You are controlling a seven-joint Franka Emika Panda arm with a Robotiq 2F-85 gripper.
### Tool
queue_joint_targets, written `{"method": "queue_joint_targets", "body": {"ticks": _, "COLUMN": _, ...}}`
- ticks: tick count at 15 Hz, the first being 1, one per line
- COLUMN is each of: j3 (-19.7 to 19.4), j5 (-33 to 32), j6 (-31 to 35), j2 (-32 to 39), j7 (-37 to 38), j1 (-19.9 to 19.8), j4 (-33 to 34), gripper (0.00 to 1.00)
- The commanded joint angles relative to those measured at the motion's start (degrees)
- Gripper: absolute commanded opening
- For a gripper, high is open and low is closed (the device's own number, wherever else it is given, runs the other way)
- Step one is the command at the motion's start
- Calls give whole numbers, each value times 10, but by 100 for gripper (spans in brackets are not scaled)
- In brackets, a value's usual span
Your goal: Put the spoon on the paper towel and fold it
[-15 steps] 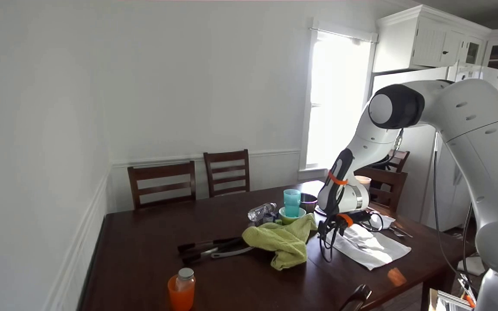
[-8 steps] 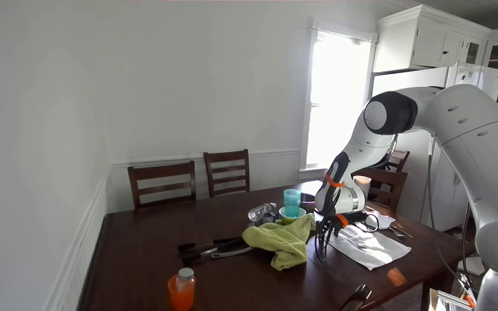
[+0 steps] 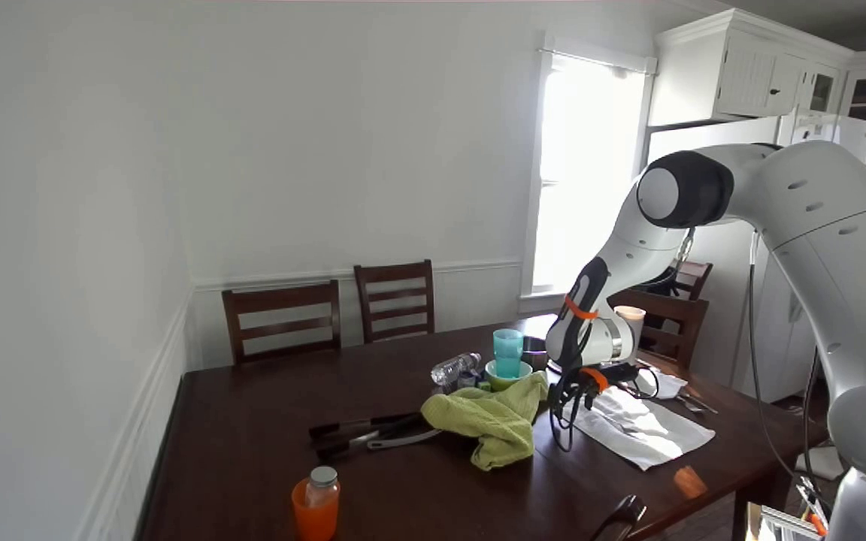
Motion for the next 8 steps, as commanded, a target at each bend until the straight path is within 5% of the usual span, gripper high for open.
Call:
{"method": "queue_joint_targets", "body": {"ticks": 1, "j3": -9, "j5": -15, "j6": -42, "j2": -33, "j7": -19, "j1": 7, "j4": -24, "gripper": 100}}
{"method": "queue_joint_targets", "body": {"ticks": 8, "j3": 5, "j5": -2, "j6": -57, "j2": -40, "j7": -60, "j1": -10, "j4": -48, "gripper": 100}}
